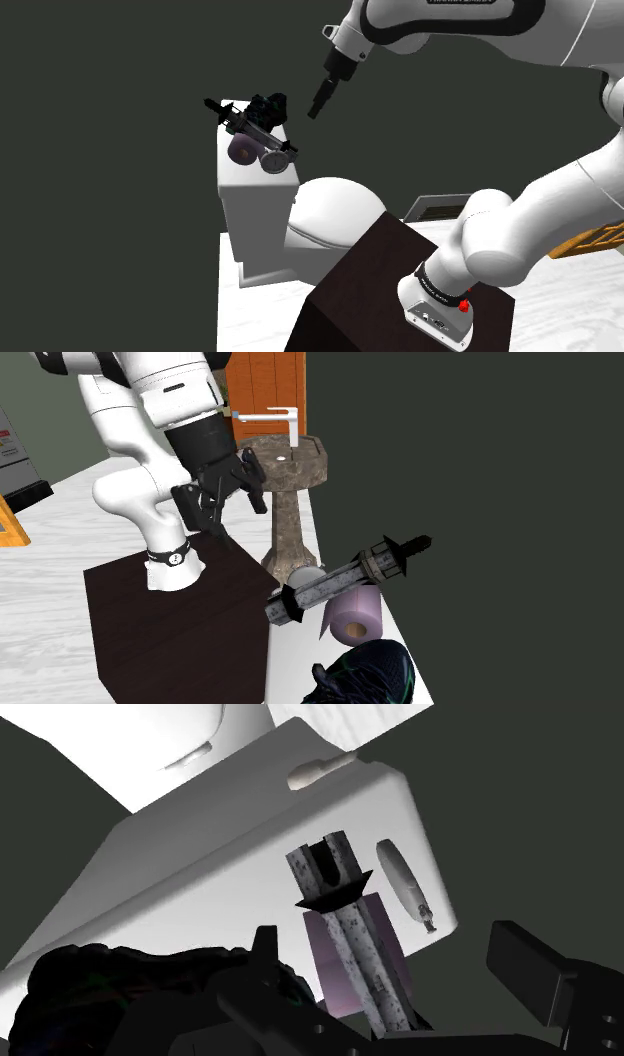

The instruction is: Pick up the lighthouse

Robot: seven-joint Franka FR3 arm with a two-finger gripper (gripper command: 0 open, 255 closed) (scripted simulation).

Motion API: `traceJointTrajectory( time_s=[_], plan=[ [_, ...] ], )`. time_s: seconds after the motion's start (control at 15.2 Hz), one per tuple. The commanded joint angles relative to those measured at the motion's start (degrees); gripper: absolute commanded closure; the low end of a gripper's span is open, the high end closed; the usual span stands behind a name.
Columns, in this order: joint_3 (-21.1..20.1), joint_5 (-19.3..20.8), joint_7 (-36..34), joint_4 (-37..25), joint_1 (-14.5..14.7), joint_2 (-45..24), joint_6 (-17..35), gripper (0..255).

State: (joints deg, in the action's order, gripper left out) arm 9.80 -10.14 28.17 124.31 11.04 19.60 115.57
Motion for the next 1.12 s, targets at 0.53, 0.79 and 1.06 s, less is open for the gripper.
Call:
traceJointTrajectory(
  time_s=[0.53,0.79,1.06],
  plan=[
    [2.53,-14.73,25.28,-16.24,5.61,-20.76,0.18,0],
    [1.50,-18.62,31.71,-21.69,5.91,-26.80,-1.01,0],
    [1.34,-19.38,33.06,-19.54,5.95,-27.44,1.50,0]
  ],
)
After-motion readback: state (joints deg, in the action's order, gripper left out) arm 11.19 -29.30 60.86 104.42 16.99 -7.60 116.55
